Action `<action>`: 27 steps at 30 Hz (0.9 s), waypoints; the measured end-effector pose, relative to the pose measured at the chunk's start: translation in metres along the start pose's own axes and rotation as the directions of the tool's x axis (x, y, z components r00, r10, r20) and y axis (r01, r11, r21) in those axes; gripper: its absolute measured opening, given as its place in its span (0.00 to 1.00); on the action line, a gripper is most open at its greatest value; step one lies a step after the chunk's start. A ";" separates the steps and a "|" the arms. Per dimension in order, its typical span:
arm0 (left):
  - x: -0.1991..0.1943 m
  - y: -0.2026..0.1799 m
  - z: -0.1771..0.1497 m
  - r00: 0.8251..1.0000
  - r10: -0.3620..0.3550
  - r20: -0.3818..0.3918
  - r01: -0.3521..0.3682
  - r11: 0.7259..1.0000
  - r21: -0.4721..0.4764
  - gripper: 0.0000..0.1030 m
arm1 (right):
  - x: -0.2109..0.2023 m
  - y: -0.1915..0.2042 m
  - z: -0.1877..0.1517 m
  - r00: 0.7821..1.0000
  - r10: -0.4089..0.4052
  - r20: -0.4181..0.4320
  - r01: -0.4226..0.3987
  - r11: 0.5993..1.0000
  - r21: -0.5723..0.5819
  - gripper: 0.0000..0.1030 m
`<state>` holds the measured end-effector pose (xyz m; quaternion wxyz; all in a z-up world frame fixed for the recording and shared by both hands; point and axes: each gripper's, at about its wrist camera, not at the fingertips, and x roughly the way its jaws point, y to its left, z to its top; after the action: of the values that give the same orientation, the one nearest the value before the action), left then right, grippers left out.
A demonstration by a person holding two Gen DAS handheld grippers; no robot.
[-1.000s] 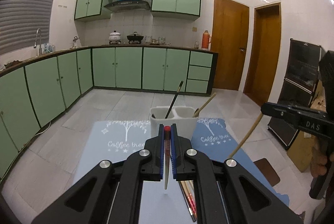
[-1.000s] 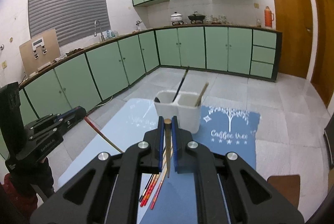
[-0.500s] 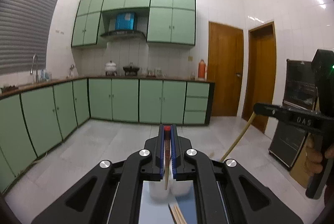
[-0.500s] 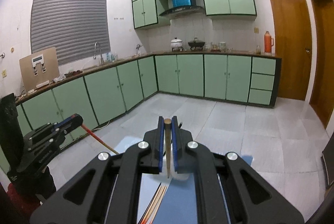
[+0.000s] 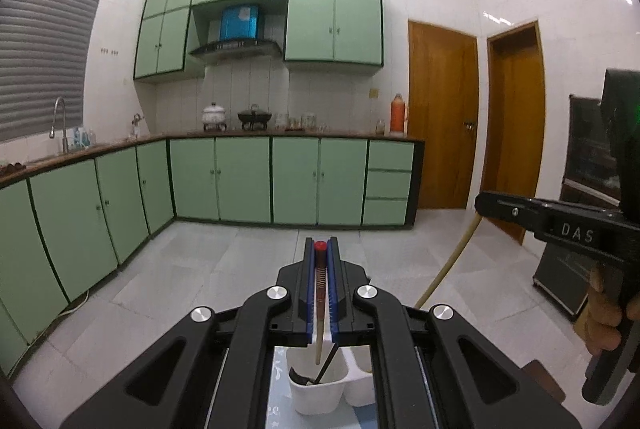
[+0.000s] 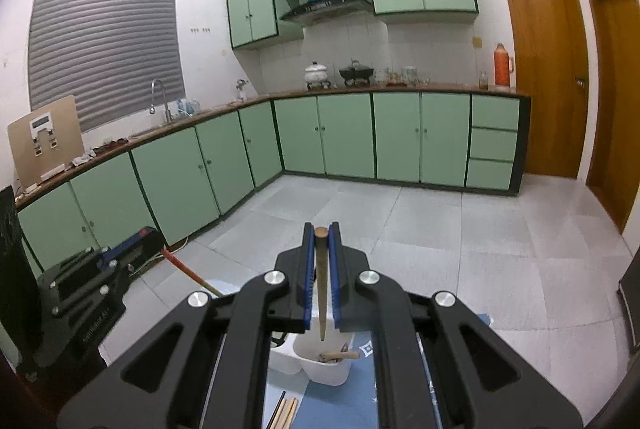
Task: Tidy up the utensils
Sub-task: 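Carry both chopsticks over the white holder and open both grippers, then lower the right gripper and grasp a red-patterned chopstick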
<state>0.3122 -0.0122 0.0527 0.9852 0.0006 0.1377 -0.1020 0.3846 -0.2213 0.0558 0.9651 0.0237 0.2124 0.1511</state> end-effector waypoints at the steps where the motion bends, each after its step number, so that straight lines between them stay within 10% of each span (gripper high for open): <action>1: 0.007 0.002 -0.003 1.000 0.000 -0.013 -0.001 1.000 -0.004 0.05 | 0.006 -0.001 -0.004 1.000 -0.002 -0.011 0.002 1.000 0.005 0.06; 13: 0.020 0.014 -0.022 0.997 -0.007 -0.079 0.005 1.000 -0.030 0.17 | 0.007 -0.009 -0.030 0.999 -0.013 -0.046 0.013 1.000 0.012 0.22; 27: -0.084 0.020 -0.067 0.999 0.030 -0.032 -0.032 0.998 -0.062 0.72 | -0.106 -0.012 -0.114 0.993 -0.080 0.089 0.072 0.993 0.088 0.85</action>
<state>0.2191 0.0259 0.0107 0.9839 -0.0267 0.1561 -0.0825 0.2486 -0.2665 -0.0068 0.9771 0.0634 0.1747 0.1037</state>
